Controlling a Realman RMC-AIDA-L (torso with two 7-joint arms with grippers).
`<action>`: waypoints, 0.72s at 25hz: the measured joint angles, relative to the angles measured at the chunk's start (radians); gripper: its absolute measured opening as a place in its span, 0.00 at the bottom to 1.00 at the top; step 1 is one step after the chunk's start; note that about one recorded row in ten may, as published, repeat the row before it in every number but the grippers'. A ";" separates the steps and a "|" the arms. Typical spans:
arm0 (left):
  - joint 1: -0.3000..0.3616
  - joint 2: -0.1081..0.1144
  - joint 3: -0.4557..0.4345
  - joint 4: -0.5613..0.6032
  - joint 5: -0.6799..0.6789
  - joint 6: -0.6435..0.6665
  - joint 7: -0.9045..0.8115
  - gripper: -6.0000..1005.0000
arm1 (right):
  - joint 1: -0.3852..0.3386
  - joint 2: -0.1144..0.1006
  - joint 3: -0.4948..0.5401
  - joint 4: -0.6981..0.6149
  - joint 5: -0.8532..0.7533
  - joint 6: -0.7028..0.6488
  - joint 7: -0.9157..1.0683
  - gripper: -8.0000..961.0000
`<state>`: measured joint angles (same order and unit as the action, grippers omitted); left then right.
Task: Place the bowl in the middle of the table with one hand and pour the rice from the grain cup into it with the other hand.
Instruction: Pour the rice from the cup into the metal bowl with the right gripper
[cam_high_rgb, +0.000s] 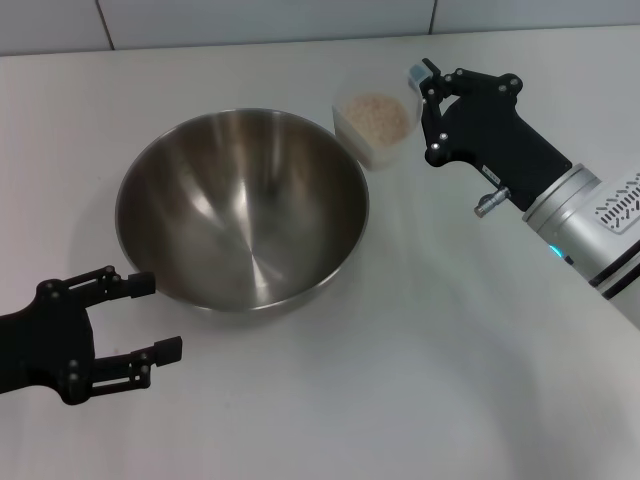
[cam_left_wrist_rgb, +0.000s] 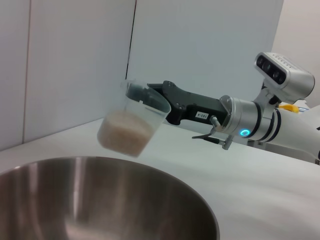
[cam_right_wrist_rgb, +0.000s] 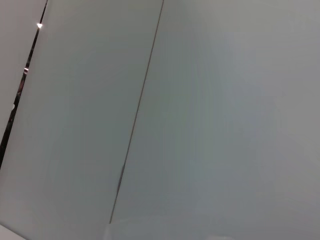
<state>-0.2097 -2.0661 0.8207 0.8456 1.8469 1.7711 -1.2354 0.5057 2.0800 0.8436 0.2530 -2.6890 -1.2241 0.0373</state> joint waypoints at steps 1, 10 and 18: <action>0.003 0.000 0.000 -0.002 0.000 -0.001 0.001 0.81 | 0.000 0.000 0.000 0.000 0.000 0.000 0.000 0.02; 0.015 0.002 0.000 -0.021 0.000 -0.002 0.007 0.81 | 0.007 0.000 0.000 0.003 -0.010 0.000 -0.002 0.02; 0.025 0.001 -0.003 -0.050 0.021 -0.012 0.062 0.81 | 0.008 0.000 0.000 0.005 -0.013 0.000 -0.002 0.02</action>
<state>-0.1844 -2.0653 0.8173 0.7957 1.8675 1.7592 -1.1729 0.5132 2.0800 0.8436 0.2580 -2.7018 -1.2241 0.0352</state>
